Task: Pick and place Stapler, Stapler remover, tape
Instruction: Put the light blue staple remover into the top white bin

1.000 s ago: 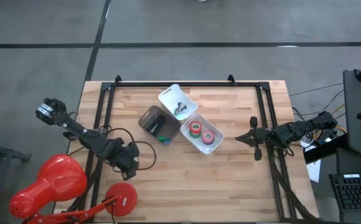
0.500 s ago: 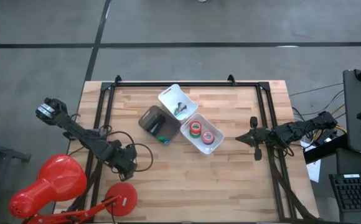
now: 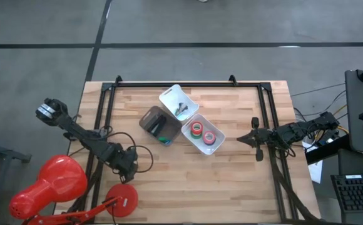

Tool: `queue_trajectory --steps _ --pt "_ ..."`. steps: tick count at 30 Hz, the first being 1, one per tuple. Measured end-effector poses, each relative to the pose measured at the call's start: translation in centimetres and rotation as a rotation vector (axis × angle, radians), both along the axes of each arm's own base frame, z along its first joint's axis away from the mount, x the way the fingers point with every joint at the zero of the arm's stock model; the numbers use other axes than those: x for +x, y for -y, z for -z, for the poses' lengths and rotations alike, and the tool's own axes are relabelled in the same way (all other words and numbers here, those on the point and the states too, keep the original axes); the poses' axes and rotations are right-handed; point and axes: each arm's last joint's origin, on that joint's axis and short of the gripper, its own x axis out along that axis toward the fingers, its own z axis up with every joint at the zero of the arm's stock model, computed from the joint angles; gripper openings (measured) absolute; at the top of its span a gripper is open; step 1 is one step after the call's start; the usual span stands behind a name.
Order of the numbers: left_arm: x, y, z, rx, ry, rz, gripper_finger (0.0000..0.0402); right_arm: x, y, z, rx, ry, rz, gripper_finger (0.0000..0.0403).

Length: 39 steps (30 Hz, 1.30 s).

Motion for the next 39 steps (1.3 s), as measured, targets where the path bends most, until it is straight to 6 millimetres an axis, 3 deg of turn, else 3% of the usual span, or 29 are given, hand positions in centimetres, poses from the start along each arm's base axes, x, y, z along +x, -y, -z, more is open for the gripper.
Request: queue_trajectory --steps 9,20,39 --pt "-0.1 0.1 0.3 -0.045 -0.021 -0.001 0.0144 0.0 0.0 0.0 0.0 0.0 0.0 0.0008" --pt "-0.1 0.1 0.2 -0.052 -0.023 0.01 0.0007 0.0 0.0 0.0 0.0 0.0 0.0 0.0008" --pt "1.0 0.4 -0.8 0.027 0.12 0.008 0.0002 0.0 0.0 0.0 0.0 0.0 0.0 0.0008"
